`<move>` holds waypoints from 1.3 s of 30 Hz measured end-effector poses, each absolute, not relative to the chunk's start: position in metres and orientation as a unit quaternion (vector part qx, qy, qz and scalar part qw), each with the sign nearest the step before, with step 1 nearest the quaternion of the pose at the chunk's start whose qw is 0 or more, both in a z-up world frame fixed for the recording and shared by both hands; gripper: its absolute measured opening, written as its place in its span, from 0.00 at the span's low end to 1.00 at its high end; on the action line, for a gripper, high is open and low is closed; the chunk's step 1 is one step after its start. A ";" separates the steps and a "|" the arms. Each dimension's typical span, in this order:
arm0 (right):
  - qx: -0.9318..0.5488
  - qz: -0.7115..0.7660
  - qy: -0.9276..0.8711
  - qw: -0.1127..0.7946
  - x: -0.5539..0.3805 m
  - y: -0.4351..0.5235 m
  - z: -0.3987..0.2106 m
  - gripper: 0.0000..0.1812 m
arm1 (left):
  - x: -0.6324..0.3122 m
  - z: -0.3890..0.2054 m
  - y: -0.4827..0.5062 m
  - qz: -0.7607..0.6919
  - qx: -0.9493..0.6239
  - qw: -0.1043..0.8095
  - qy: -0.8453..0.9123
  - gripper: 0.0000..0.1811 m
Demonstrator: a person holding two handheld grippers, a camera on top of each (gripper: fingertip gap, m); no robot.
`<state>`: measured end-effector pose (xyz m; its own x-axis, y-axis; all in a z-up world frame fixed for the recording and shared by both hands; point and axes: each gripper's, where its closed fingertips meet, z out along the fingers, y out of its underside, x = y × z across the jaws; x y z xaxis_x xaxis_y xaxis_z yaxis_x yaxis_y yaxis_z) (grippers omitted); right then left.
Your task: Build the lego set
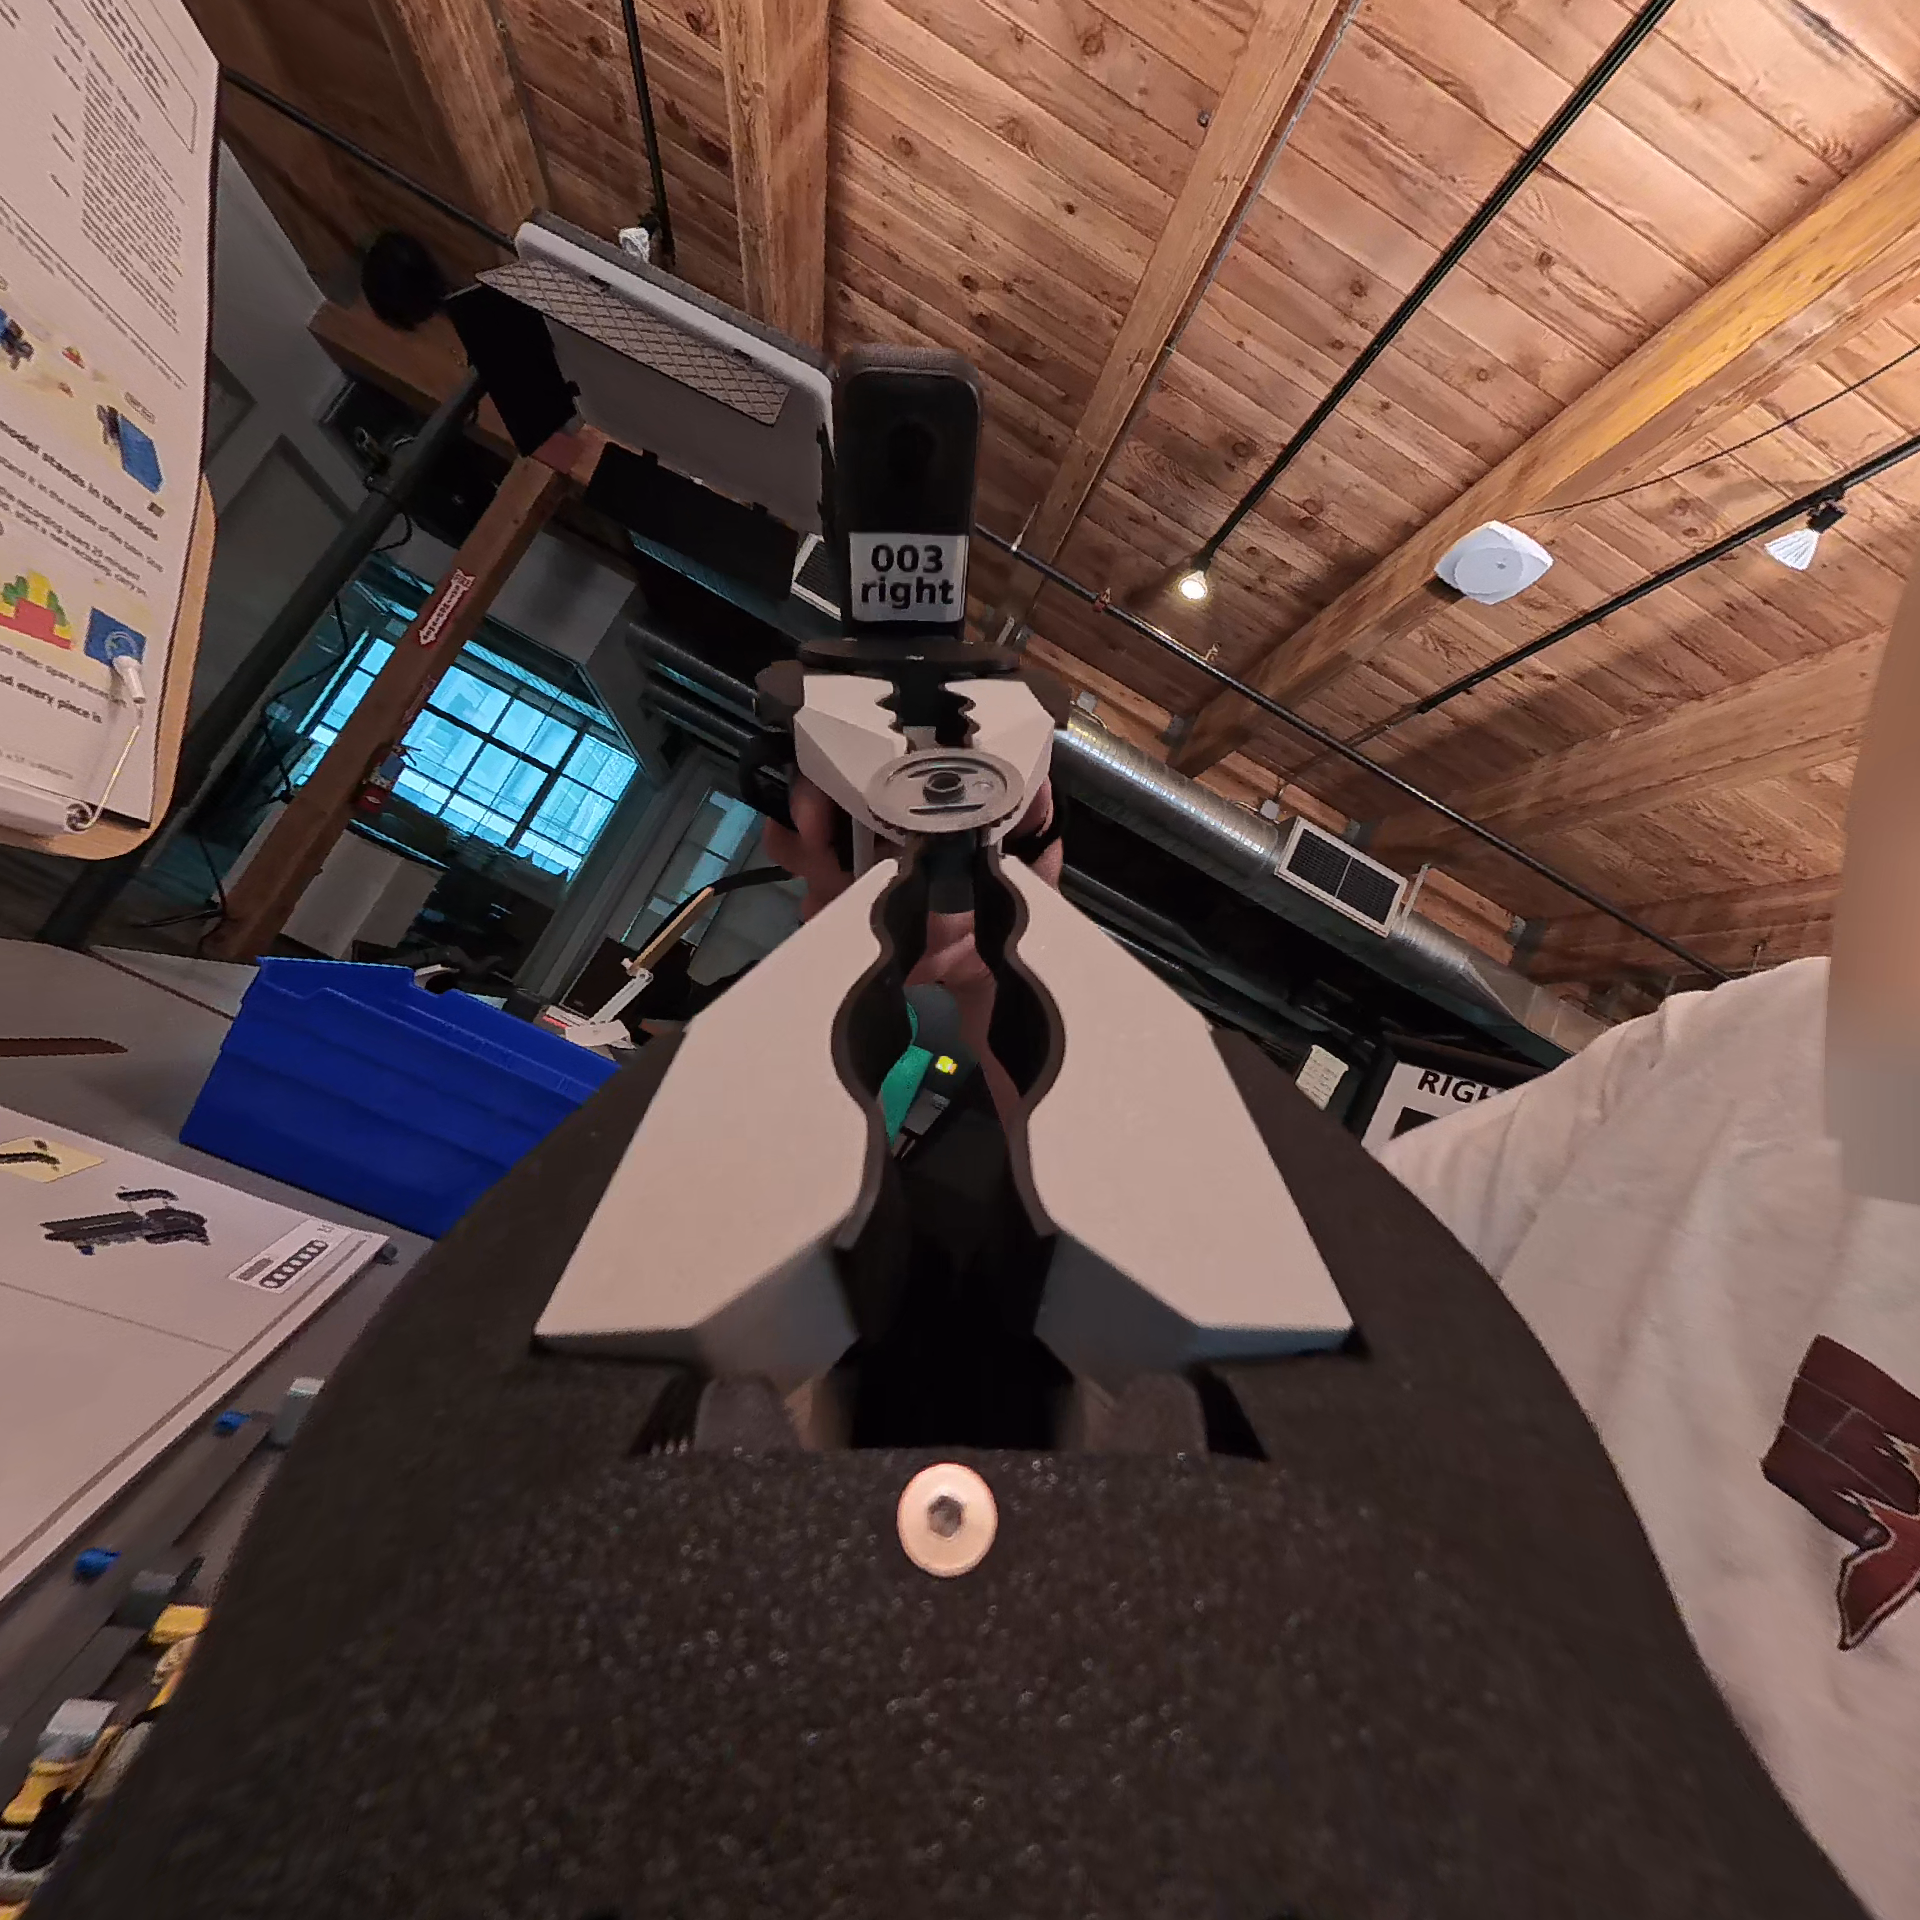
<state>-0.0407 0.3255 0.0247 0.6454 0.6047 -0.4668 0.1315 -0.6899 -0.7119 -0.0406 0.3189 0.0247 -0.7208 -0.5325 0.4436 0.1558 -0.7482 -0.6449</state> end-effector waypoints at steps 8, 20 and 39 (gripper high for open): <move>-0.873 0.318 -0.236 0.284 -0.041 0.333 0.026 0.05 | -0.041 0.026 0.327 -0.877 -0.327 0.213 0.281 0.04; -0.884 0.311 -0.246 0.250 -0.047 0.335 0.031 0.05 | -0.046 0.031 0.328 -0.881 -0.309 0.223 0.282 0.04; -0.856 0.387 -0.236 0.247 -0.058 0.327 0.045 0.05 | -0.060 0.044 0.321 -0.885 -0.269 0.249 0.287 0.05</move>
